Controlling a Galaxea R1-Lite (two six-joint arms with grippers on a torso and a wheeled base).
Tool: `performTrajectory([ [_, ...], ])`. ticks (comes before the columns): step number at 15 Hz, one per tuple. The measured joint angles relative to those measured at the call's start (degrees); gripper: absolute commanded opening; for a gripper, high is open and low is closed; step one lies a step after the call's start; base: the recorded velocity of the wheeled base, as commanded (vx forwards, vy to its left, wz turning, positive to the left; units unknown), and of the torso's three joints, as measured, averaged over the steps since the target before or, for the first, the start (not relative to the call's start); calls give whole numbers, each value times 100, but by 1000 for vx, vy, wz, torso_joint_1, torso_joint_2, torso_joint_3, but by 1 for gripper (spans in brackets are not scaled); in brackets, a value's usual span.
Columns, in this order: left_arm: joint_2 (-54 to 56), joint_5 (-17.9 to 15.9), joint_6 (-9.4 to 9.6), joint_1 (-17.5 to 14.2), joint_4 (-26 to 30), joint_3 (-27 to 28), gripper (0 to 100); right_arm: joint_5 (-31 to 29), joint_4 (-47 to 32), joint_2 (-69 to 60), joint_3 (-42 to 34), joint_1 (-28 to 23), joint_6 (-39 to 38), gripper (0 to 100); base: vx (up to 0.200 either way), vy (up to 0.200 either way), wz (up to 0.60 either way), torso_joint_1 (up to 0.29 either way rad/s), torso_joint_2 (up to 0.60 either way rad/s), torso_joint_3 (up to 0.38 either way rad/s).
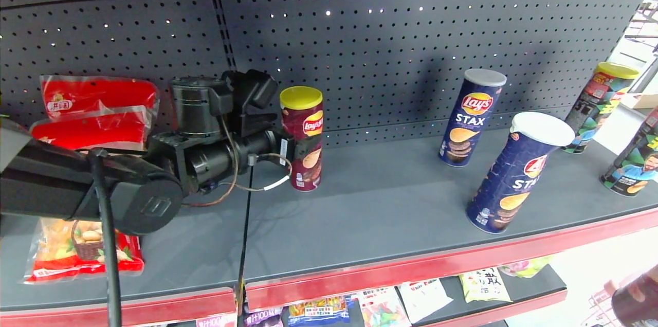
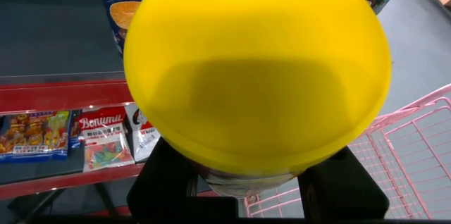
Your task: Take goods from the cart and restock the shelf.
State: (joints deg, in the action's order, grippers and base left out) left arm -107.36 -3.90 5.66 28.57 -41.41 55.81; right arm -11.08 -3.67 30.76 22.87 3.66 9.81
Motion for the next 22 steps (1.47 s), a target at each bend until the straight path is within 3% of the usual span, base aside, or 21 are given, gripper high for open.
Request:
performTrajectory([
  [2,-30,201,6,138,-2,2,100,0,4,0,11,0,-5,0,0,0,0,0,0,0],
  [4,-96,636,13,168,-16,34,100,2,9,0,13,-63,-38,0,0,0,0,0,0,0],
  [9,-474,1250,15,284,-580,257,100,0,4,0,22,-138,-56,0,0,0,0,0,0,0],
  [17,-780,1342,11,524,-588,585,100,2,0,0,22,-149,-68,0,0,0,0,0,0,0],
  [22,-958,1668,6,590,-577,863,100,2,-2,-5,15,-149,-87,0,0,0,0,0,0,0],
])
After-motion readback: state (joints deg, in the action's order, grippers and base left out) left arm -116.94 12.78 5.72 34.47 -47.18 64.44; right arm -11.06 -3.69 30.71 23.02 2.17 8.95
